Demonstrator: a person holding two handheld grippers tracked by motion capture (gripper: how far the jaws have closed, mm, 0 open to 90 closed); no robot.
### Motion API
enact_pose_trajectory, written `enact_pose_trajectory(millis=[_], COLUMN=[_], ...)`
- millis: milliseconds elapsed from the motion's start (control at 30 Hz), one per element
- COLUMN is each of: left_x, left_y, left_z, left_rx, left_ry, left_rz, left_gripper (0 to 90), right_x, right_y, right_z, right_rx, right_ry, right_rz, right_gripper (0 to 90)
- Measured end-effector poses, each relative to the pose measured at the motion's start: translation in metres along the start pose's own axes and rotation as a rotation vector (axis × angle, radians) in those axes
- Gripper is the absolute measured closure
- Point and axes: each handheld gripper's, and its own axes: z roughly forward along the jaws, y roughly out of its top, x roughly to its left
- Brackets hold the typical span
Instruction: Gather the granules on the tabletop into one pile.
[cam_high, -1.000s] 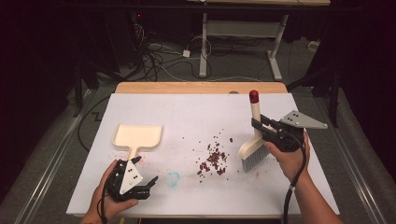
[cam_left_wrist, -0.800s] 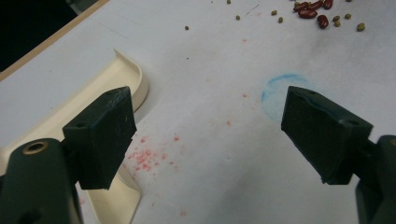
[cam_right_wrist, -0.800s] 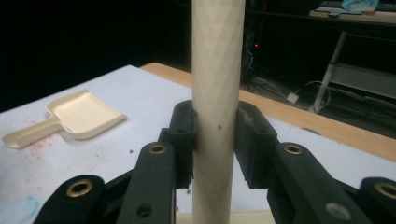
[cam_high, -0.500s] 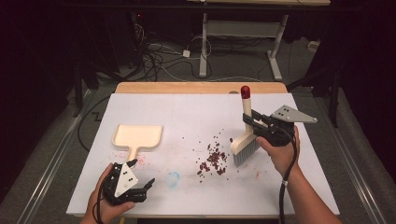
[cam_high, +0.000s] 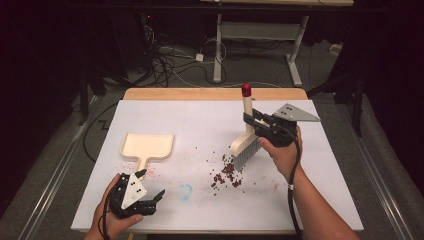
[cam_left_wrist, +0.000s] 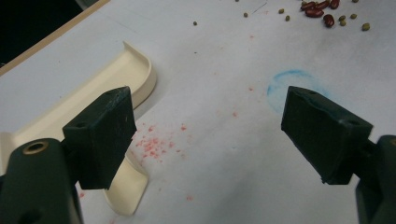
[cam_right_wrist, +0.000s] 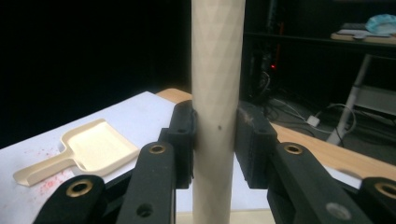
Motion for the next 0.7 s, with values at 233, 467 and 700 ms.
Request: enact_pose_trajectory(millis=[233, 467, 700], left_x=[0.001, 0.003, 0.002], left_y=[-0.003, -0.002, -0.005], left_z=[-0.002, -0.002, -0.004], left_rx=[0.003, -0.001, -0.002], left_ry=[-0.002, -0.007, -0.017], left_rz=[-0.003, 0.003, 0.008], left_gripper=[17.1, 17.1, 17.1], right_x=[0.016, 0.037, 0.055], right_y=[0.01, 0.017, 0.009], right_z=[0.047, 0.099, 0.14], right_rx=[0.002, 0.009, 0.032], right_ry=[0.031, 0.056, 0.107], right_rz=[-0.03, -0.085, -0.065], right_gripper=[70.5, 70.5, 70.5])
